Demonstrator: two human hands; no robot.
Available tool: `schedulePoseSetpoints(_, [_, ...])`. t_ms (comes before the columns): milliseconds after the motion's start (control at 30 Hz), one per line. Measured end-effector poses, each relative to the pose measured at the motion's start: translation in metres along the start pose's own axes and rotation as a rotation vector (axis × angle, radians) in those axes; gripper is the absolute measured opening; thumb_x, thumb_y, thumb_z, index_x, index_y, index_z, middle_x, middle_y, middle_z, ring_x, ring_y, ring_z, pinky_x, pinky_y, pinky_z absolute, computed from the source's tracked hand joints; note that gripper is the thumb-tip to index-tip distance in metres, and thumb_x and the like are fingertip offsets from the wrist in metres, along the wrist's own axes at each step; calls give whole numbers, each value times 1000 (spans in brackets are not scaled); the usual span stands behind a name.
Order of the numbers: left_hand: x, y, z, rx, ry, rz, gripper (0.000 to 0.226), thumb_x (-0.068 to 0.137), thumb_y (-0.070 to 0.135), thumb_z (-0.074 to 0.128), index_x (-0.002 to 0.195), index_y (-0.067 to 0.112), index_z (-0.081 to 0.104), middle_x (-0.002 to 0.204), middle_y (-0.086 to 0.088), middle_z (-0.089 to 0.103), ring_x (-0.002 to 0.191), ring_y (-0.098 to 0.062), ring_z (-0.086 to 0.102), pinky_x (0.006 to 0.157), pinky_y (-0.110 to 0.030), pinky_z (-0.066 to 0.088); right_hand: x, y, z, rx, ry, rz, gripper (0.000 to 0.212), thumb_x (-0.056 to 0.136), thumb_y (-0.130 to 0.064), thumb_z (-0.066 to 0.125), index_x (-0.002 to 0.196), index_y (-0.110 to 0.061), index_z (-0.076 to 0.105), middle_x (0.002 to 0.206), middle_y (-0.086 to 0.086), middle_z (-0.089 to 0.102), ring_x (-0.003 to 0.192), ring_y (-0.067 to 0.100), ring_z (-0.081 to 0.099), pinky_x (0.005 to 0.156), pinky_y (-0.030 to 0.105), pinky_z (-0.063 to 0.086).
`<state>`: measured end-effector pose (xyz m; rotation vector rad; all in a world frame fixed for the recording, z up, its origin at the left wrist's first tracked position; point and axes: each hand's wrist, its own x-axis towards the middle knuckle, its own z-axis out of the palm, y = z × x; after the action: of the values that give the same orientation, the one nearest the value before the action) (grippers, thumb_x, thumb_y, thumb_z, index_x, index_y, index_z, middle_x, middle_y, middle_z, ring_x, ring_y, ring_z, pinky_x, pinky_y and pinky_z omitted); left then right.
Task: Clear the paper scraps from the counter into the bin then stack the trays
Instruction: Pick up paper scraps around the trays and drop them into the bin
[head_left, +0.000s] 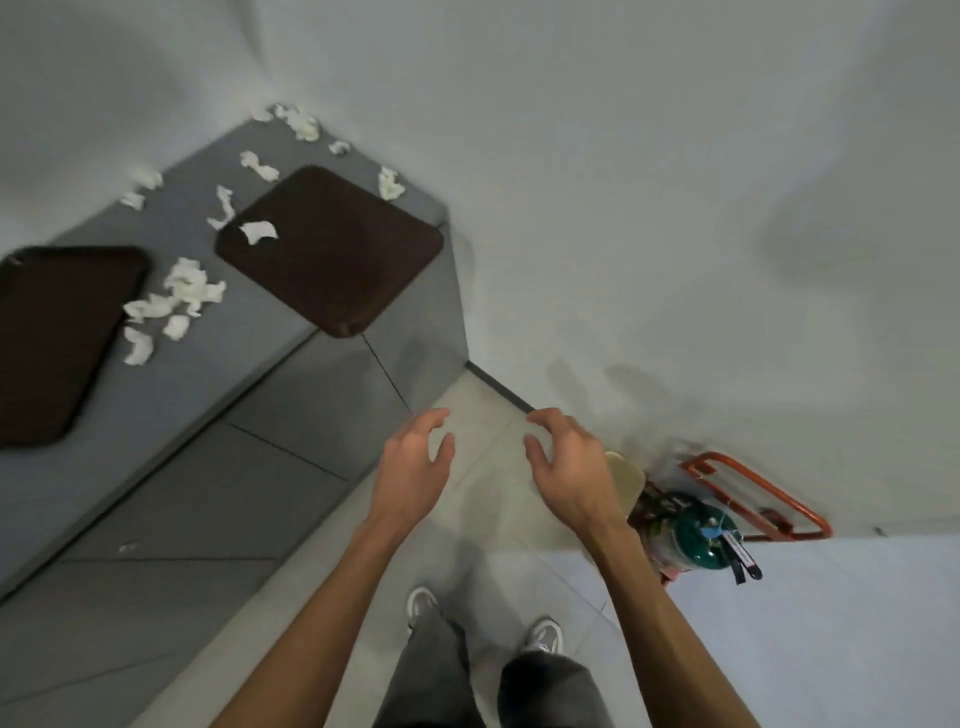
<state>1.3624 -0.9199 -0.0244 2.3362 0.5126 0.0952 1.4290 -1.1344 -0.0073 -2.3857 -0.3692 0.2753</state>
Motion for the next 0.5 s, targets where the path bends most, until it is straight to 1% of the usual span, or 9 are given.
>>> schedulePoseSetpoints(67, [-6, -6, -37, -26, 63, 5, 33, 100, 26, 63, 133, 22, 64, 129, 8, 69, 117, -10, 65, 104, -34, 53, 3, -37, 2, 17, -4, -28, 27, 107, -37, 55, 132, -29, 58, 131, -2, 68, 112, 18, 68, 96, 42, 58])
schedulePoseSetpoints(167, [-11, -21, -88, -72, 139, 7, 32, 100, 23, 65, 131, 19, 66, 127, 7, 70, 114, -6, 65, 101, -29, 53, 12, -82, 15, 21, 18, -75, 25, 106, -37, 57, 130, -33, 59, 129, -6, 68, 110, 12, 69, 96, 40, 59])
schedulePoseSetpoints(233, [-13, -37, -120, -84, 186, -10, 30, 99, 23, 66, 129, 20, 68, 126, 9, 70, 112, -2, 63, 100, -26, 52, 16, -110, 28, 20, 22, -102, 25, 105, -36, 59, 130, -32, 60, 129, -6, 69, 109, 9, 69, 97, 37, 59])
schedulePoseSetpoints(300, [-14, -58, -149, -91, 227, -37, 29, 99, 25, 66, 127, 21, 69, 122, 12, 71, 110, 1, 62, 97, -20, 50, 21, -138, 41, 19, 26, -122, 25, 105, -36, 60, 130, -31, 61, 131, -6, 69, 111, 8, 68, 100, 35, 58])
schedulePoseSetpoints(333, [-13, -68, -163, -101, 243, -50, 28, 99, 25, 66, 126, 22, 69, 121, 12, 71, 109, 1, 63, 96, -20, 50, 24, -151, 48, 20, 26, -128, 25, 105, -36, 60, 129, -30, 62, 130, -6, 69, 114, 9, 68, 101, 35, 57])
schedulePoseSetpoints(400, [-9, -91, -188, -118, 263, -63, 26, 98, 24, 66, 124, 22, 70, 117, 12, 72, 107, -3, 66, 95, -25, 53, 30, -176, 65, 19, 18, -135, 24, 105, -35, 60, 128, -29, 63, 129, -5, 69, 116, 11, 67, 101, 35, 56])
schedulePoseSetpoints(500, [0, -127, -216, -83, 307, -77, 24, 96, 21, 68, 120, 22, 71, 112, 9, 75, 101, -6, 69, 92, -29, 55, 40, -207, 93, -11, -20, -157, 26, 106, -35, 60, 131, -29, 62, 132, -6, 68, 116, 11, 66, 100, 31, 55])
